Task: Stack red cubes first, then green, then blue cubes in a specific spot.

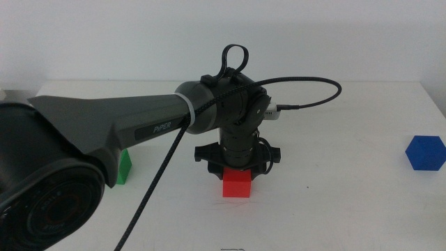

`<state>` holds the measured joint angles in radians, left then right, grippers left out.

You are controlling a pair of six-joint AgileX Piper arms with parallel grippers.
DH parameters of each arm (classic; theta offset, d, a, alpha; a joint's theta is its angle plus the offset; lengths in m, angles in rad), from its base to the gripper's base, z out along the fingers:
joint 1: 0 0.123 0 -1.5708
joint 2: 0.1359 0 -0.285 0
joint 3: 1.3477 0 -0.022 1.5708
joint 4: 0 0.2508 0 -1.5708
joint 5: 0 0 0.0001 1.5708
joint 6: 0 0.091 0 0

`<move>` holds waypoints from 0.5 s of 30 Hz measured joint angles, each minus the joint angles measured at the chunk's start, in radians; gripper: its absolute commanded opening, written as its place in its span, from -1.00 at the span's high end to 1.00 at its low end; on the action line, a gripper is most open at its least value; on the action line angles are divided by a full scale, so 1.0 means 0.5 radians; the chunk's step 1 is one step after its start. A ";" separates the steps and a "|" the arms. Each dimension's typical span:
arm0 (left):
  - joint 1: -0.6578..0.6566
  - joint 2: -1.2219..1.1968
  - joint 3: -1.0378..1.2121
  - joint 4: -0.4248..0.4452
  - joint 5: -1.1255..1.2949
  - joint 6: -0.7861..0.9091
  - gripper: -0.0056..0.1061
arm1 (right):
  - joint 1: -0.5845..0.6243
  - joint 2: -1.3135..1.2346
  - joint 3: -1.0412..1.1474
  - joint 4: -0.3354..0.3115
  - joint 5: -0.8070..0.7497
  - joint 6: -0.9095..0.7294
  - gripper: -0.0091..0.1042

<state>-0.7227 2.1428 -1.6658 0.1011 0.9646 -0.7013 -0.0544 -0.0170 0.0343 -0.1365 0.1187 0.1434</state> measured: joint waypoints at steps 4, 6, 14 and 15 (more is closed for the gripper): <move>0.000 0.004 0.000 -0.002 0.002 0.017 -0.60 | 0.000 0.000 0.000 0.000 0.000 0.000 -0.82; 0.000 0.014 0.000 -0.005 0.011 0.017 -0.79 | 0.000 0.000 0.000 0.000 0.000 0.000 -0.82; 0.004 -0.138 0.000 0.018 0.089 0.065 -0.78 | 0.000 0.000 0.000 0.000 0.000 0.000 -0.82; 0.011 -0.181 0.000 0.029 0.109 0.078 -0.78 | 0.000 0.000 0.000 0.000 0.000 0.000 -0.82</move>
<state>-0.7171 2.0521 -1.6658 0.1156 1.0189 -0.6625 -0.0544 -0.0170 0.0343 -0.1365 0.1187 0.1434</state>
